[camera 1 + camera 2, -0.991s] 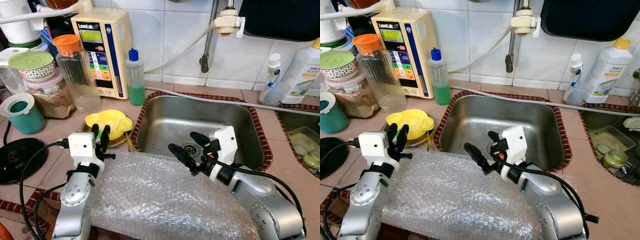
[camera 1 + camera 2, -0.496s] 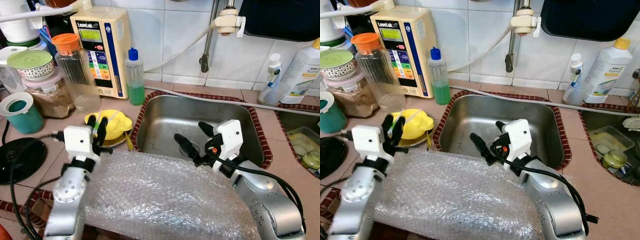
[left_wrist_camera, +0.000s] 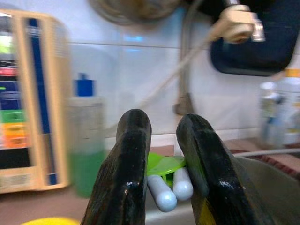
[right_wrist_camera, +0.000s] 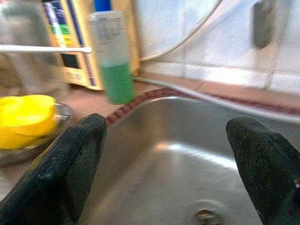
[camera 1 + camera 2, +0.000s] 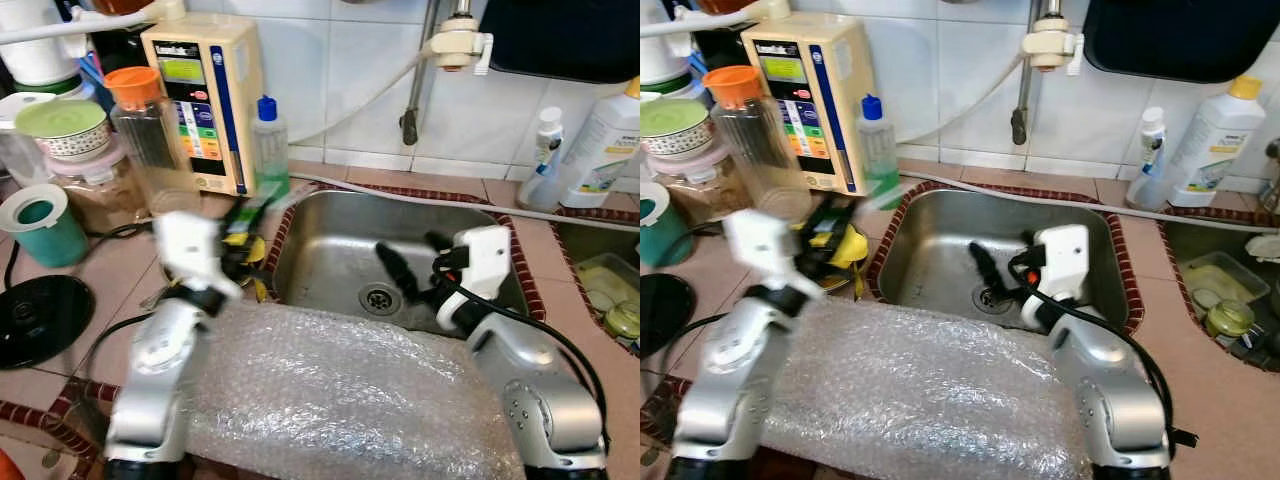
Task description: Kitchen organization
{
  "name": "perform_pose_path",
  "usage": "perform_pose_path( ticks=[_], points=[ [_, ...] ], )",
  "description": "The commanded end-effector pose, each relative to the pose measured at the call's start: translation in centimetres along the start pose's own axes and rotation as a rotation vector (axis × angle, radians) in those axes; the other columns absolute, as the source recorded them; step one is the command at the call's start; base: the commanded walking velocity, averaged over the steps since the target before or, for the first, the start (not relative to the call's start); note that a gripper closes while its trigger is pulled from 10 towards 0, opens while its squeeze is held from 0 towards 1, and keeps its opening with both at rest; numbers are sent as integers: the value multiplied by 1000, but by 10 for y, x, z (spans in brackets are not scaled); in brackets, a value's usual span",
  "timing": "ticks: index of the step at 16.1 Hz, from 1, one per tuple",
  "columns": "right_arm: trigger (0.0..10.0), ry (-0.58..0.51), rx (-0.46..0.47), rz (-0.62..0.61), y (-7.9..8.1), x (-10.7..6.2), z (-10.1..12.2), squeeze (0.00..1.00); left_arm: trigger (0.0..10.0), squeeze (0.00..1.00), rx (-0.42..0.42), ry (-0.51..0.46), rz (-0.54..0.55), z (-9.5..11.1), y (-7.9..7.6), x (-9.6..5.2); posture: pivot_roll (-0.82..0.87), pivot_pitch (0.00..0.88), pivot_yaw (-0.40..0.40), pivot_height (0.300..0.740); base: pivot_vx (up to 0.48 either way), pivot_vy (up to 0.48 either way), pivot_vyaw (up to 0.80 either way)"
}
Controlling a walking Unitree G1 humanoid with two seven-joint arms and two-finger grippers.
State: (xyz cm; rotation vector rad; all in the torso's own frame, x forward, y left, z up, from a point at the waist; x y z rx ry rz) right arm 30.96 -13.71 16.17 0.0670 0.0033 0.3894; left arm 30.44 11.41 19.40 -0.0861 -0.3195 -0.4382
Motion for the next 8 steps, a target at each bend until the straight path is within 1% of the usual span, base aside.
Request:
perform_pose_path(
  ticks=[1, 2, 3, 4, 5, 6, 7, 8],
  points=[
    [10000, -5, -62, -17, -3, 1, 1, 0, 0, 0, -22, -7, 3, 4, 2, 3, -22, 0, 22, 740, 0, 0, 0],
    [10000, -14, -125, -12, -4, 1, 3, 0, 0, 0, -66, 12, 1, 2, 2, 6, -22, 0, 22, 740, 0, 0, 0],
    [10000, -21, -223, 1, -4, 1, 4, 0, 0, 0, -101, 37, -30, -1, -2, 9, -22, 0, 27, 740, 0, 0, 0],
    [10000, -20, -281, 5, -6, 1, 4, 0, 0, 0, -125, 55, -87, -1, -9, 13, -21, 0, 28, 740, 0, 0, 0],
    [10000, -26, -198, -24, -11, 3, 6, 0, 0, 0, -153, 58, -121, 0, -13, 18, -21, 0, 28, 740, 0, 0, 0],
    [10000, -54, -26, -66, -17, 6, 12, 0, 0, 0, -208, 53, -122, 1, -16, 25, -21, 0, 29, 740, 0, 0, 0],
    [10000, -50, 62, -83, -16, 10, 11, 0, 0, 0, -235, 53, -140, 0, -23, 28, -25, 0, 30, 740, 0, 0, 0],
    [10000, -45, 105, -87, -15, 12, 9, 0, 0, 0, -242, 58, -168, -1, -30, 30, -25, 0, 30, 740, 0, 0, 0]
  ],
)
Point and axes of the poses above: a point about 5 cm out from each wrist's last joint towards the gripper, its own x axis pointing out of the wrist towards the gripper, its own z axis along the axis of the wrist's last joint, y = z × x, the point moved 3 cm from there along x, pointing out of the wrist towards the gripper
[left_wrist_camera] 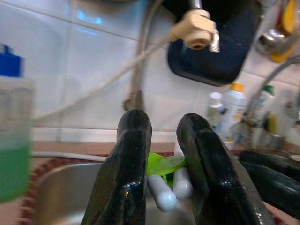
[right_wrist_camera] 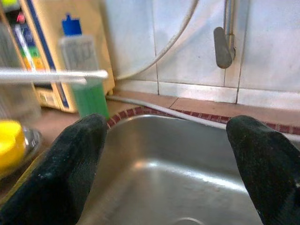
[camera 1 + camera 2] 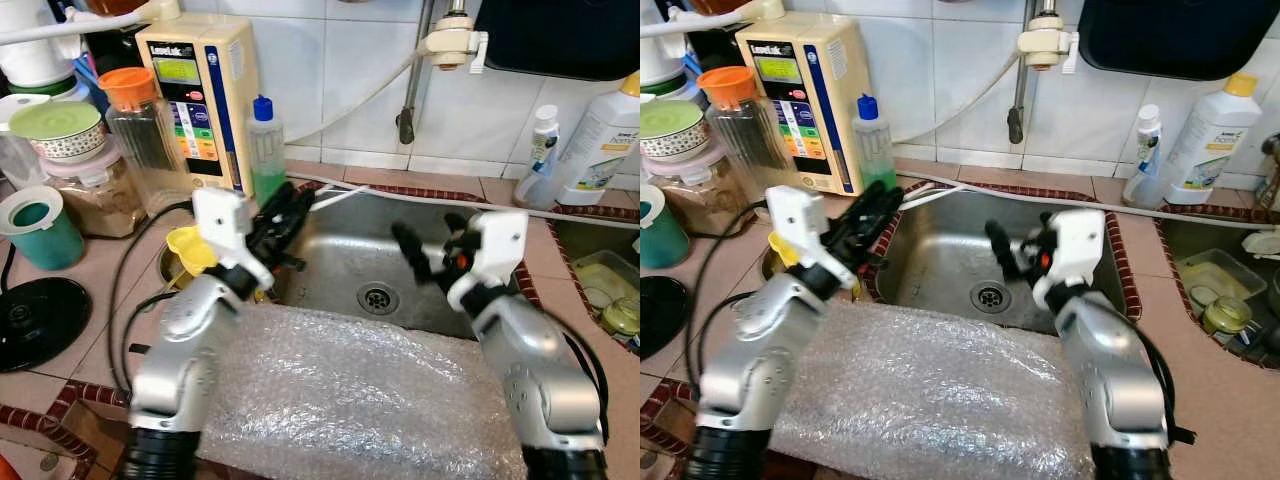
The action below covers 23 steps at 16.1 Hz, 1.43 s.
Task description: Kitchen organization
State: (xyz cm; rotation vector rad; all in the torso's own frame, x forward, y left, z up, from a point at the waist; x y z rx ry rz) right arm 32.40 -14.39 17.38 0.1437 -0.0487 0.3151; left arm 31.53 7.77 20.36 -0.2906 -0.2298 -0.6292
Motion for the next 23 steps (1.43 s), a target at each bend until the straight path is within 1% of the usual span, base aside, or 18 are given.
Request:
perform_pose_path(
  ticks=[1, 2, 3, 4, 6, 7, 10, 11, 12, 13, 15, 16, 17, 18, 19, 20, 21, 23],
  points=[
    [10000, 4, -89, 30, 3, 2, -1, 0, 0, 0, -24, 47, -45, -9, -8, 4, -25, 0, 31, 740, 0, 0, 0],
    [10000, -14, -363, 147, 16, -1, -1, 0, 0, 0, -40, 81, -86, -16, -16, 4, -28, 0, 32, 740, 0, 0, 0],
    [10000, -27, -469, 192, 17, -3, 1, 0, 0, 0, -43, 105, -112, -21, -22, 4, -33, 0, 31, 740, 0, 0, 0],
    [10000, -48, -548, 220, 16, -5, 6, 0, 0, 0, -51, 128, -137, -24, -27, 5, -33, 0, 27, 740, 0, 0, 0],
    [10000, -63, -632, 226, 13, -5, 11, 0, 0, 0, -57, 135, -149, -27, -30, 7, -39, 0, 23, 740, 0, 0, 0],
    [10000, -64, -658, 235, 13, -5, 11, 0, 0, 0, -57, 137, -152, -28, -31, 8, -40, 0, 21, 740, 0, 0, 0],
    [10000, -47, -788, 352, 20, -10, -1, 0, 275, 0, -47, 145, -161, -28, -33, 11, -42, 0, 16, 740, 0, 0, 0],
    [10000, -42, -858, 393, 20, -11, -6, 0, 78, 0, -41, 150, -160, -28, -33, 11, -44, 0, 15, 740, 0, 0, 0],
    [10000, -36, -903, 413, 19, -11, -9, 0, 118, 0, -42, 150, -160, -28, -32, 11, -44, 0, 15, 740, 0, 0, 0],
    [10000, -39, -931, 404, 16, -8, -9, 0, 0, 0, -42, 149, -165, -28, -34, 12, -43, 0, 14, 740, 0, 0, 0],
    [10000, -51, -998, 386, 10, 0, -8, 0, 118, 0, -53, 154, -184, -28, -39, 12, -46, 0, 14, 740, 0, 0, 0],
    [10000, -60, -1014, 372, 7, 4, -7, 0, 392, 0, -59, 162, -189, -31, -40, 12, -48, 0, 15, 740, 0, 0, 0],
    [10000, -74, -1033, 359, 6, 8, -6, 0, 431, 0, -62, 170, -193, -33, -41, 11, -50, 0, 14, 740, 0, 0, 0],
    [10000, -87, -1041, 342, 4, 12, -5, 0, 745, 0, -63, 178, -203, -35, -44, 11, -52, 0, 15, 740, 0, 0, 0],
    [10000, -86, -1038, 335, 3, 15, -6, 0, 784, 0, -64, 181, -211, -36, -46, 10, -53, 0, 15, 740, 0, 0, 0],
    [0, -77, -1022, 351, 4, 18, -12, 0, 1333, 0, -63, 182, -218, -37, -48, 12, -54, 0, 15, 740, 0, 0, 0],
    [0, -73, -1021, 357, 5, 18, -15, 0, 1843, 0, -60, 183, -221, -36, -48, 12, -54, 0, 15, 740, 0, 0, 0],
    [0, -54, -1026, 375, 6, 18, -22, 0, 2118, 0, -42, 186, -223, -36, -47, 12, -51, 0, 16, 740, 0, 0, 0]
  ],
)
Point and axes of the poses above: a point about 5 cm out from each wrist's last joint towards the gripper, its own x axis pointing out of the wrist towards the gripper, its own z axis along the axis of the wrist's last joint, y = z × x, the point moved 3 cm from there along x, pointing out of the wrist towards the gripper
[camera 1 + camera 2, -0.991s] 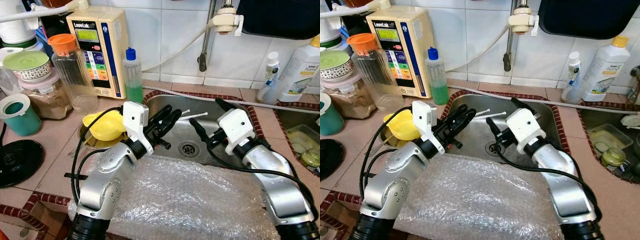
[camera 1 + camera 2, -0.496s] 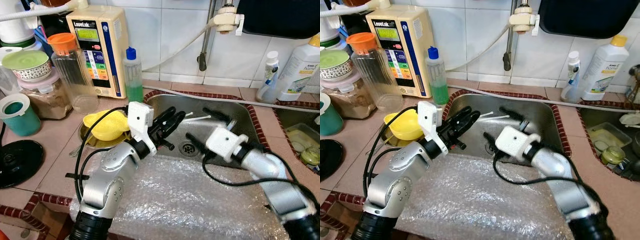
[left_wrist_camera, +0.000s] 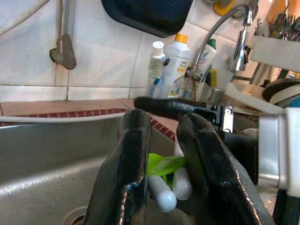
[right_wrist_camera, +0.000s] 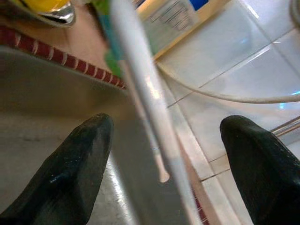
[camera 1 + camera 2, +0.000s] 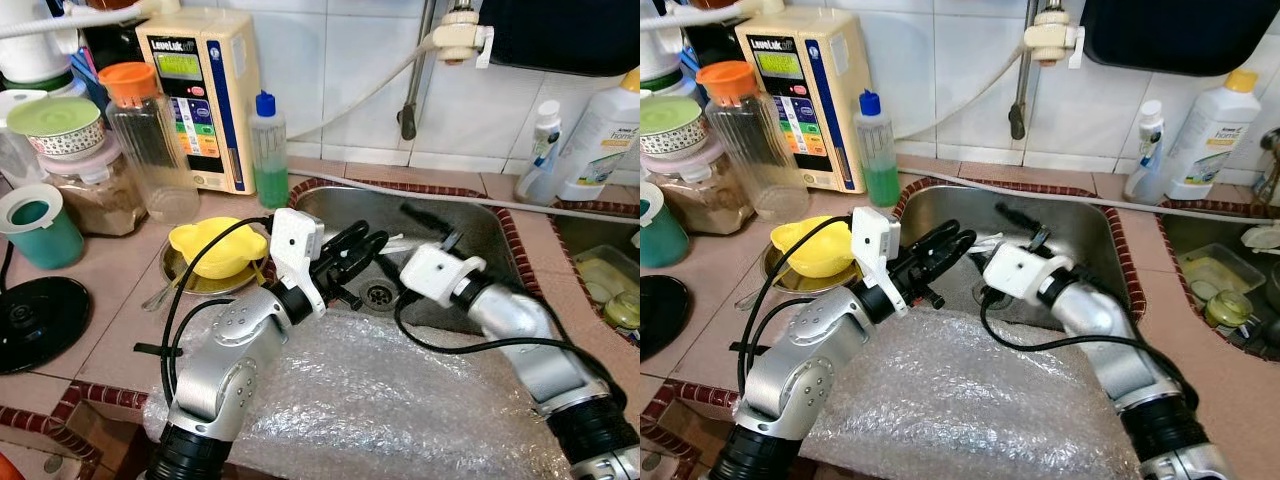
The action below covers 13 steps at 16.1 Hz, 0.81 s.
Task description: Kitchen organization
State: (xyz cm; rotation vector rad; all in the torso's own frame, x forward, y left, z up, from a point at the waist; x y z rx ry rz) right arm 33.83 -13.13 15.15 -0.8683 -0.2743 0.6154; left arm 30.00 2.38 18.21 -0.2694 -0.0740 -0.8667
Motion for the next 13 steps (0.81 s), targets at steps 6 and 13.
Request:
perform_pose_path(
  ticks=[6, 13],
  points=[
    [0, 35, -66, -16, 0, 4, -11, 0, 2627, 0, 39, 28, -8, -1, 3, -3, -40, 0, 31, 740, 0, 0, 0],
    [0, 25, -77, -67, -2, 10, -10, 0, 3255, 0, 45, 46, -21, -4, 1, -4, -36, 0, 40, 740, 0, 0, 0]
  ],
)
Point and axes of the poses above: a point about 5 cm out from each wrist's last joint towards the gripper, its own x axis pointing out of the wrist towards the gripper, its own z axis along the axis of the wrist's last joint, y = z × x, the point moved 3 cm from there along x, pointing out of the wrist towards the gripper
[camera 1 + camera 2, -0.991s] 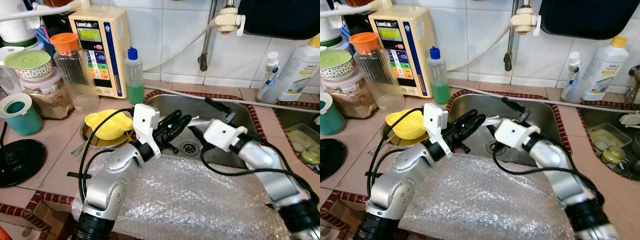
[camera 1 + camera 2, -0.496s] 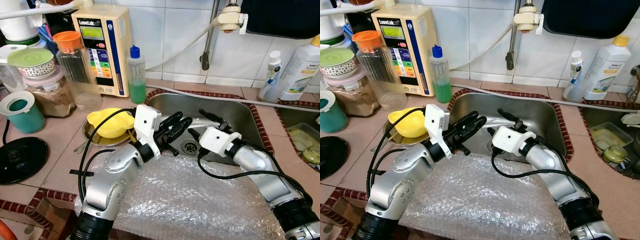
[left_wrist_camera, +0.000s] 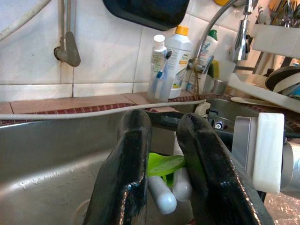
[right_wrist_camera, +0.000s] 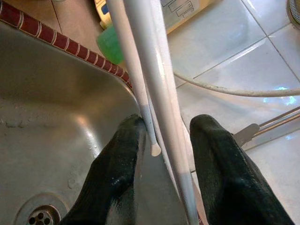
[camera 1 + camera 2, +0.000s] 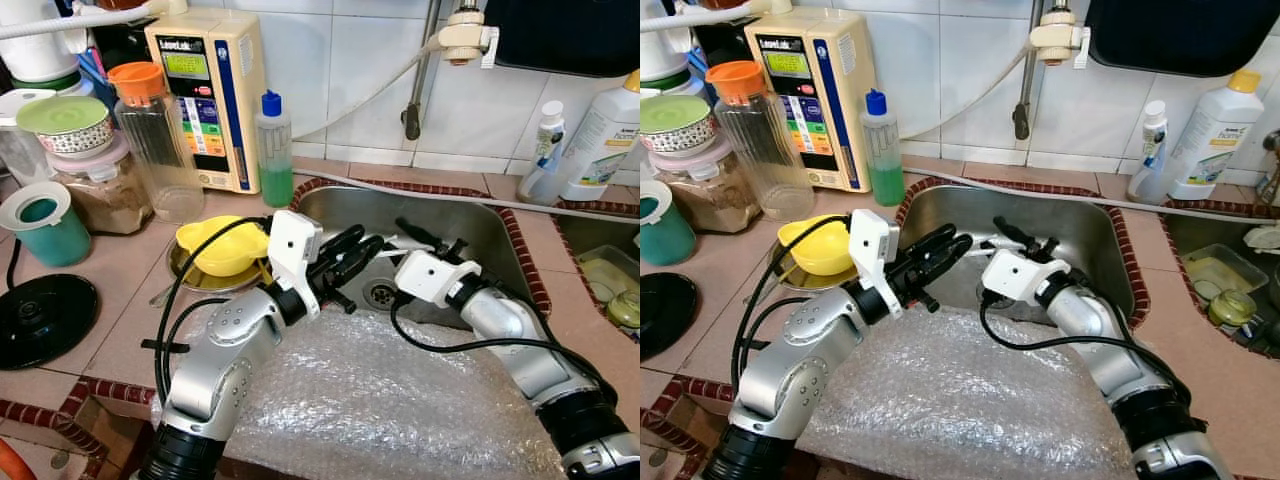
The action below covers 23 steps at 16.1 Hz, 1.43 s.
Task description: Kitchen organization
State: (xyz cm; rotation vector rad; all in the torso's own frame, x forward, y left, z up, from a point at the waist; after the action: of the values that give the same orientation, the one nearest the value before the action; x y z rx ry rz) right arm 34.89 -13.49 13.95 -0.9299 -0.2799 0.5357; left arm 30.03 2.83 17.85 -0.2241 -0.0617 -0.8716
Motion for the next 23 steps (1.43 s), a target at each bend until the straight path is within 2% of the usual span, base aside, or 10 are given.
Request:
perform_pose_path(
  ticks=[1, 5, 7, 8, 10, 17, 18, 23],
  points=[
    [0, -23, -9, -7, -3, 5, 5, 0, 3255, 0, 10, 18, -20, -2, -4, 0, -35, 0, 41, 740, 0, 0, 0],
    [0, -27, -9, -9, 0, 6, 5, 0, 4314, 0, 11, 31, -34, -5, -6, 2, -35, 0, 52, 740, 0, 0, 0],
    [0, -19, -7, -21, 1, 4, 3, 0, 5608, 0, 11, 39, -48, -6, -7, 2, -37, 0, 67, 740, 0, 0, 0],
    [0, -12, -4, -37, 1, 3, 2, 0, 8941, 0, 17, 49, -58, -6, -7, 2, -38, 0, 83, 740, 0, 0, 0],
    [0, -4, -1, -51, 0, 1, 0, 0, 10000, 0, 19, 56, -69, -7, -7, 3, -41, 0, 98, 740, 0, 0, 0],
    [0, 24, -3, -90, 1, -3, -4, 0, 10000, 0, 17, 78, -97, -10, -9, 5, -47, 0, 115, 740, 0, 0, 0],
    [0, 36, -17, -104, -3, -1, -6, 0, 10000, 1000, 13, 80, -90, -11, -8, 6, -46, 0, 112, 740, 0, 0, 0],
    [0, 82, -49, -133, -14, 1, -14, 0, 10000, 1000, 0, 63, -58, -11, -4, 5, -43, 0, 97, 740, 0, 0, 0]
  ],
)
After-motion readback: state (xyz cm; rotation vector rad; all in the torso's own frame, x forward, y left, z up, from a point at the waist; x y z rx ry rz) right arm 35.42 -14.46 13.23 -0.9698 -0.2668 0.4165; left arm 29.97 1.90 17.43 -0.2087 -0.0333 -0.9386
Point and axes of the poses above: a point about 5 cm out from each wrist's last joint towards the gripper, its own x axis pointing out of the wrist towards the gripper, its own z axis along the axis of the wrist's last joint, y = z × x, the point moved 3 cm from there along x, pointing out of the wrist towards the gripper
